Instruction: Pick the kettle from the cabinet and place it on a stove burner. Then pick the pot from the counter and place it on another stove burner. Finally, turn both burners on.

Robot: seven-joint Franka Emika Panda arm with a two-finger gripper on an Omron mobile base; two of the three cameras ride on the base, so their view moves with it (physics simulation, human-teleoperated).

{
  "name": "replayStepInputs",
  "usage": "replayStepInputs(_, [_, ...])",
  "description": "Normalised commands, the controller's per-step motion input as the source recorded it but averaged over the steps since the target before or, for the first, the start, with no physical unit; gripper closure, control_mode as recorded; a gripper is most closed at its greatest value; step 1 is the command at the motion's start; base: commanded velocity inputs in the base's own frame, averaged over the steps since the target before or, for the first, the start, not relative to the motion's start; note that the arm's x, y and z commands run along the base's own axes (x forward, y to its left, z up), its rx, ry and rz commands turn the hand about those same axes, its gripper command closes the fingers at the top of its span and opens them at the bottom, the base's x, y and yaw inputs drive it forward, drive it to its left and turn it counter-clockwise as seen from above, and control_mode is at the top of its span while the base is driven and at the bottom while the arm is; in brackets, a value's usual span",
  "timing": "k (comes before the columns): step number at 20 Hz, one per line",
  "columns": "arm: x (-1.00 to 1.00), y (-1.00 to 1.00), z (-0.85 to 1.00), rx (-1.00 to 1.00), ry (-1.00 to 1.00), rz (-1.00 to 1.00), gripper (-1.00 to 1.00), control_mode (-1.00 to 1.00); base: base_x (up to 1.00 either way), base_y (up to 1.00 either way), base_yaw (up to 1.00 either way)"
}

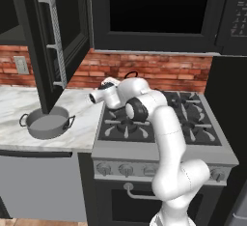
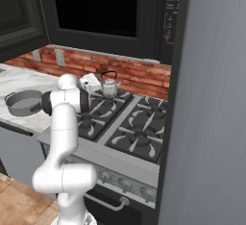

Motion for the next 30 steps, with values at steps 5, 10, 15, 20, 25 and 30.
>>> replayStepInputs(5, [-0.25, 0.18, -0.10, 0.00, -0.09, 0.00, -1.00, -1.00, 0.00, 0.00, 0.00])
replayStepInputs(10, [-0.27, 0.29, 0.01, 0.00, -0.02, -0.02, -1.00, -1.00, 0.00, 0.00, 0.00])
replayStepInputs(15, [-0.41, 0.20, 0.03, 0.00, 0.03, 0.00, -1.00, -1.00, 0.00, 0.00, 0.00])
replayStepInputs(20, [-0.60, 0.08, 0.07, 0.02, 0.02, 0.00, -1.00, -1.00, 0.00, 0.00, 0.00])
replayStepInputs(25, [-0.67, 0.00, 0.19, 0.00, 0.00, 0.00, -1.00, -1.00, 0.00, 0.00, 0.00])
replayStepInputs(30, [-0.70, 0.00, 0.31, 0.00, -0.01, 0.00, -1.00, -1.00, 0.00, 0.00, 0.00])
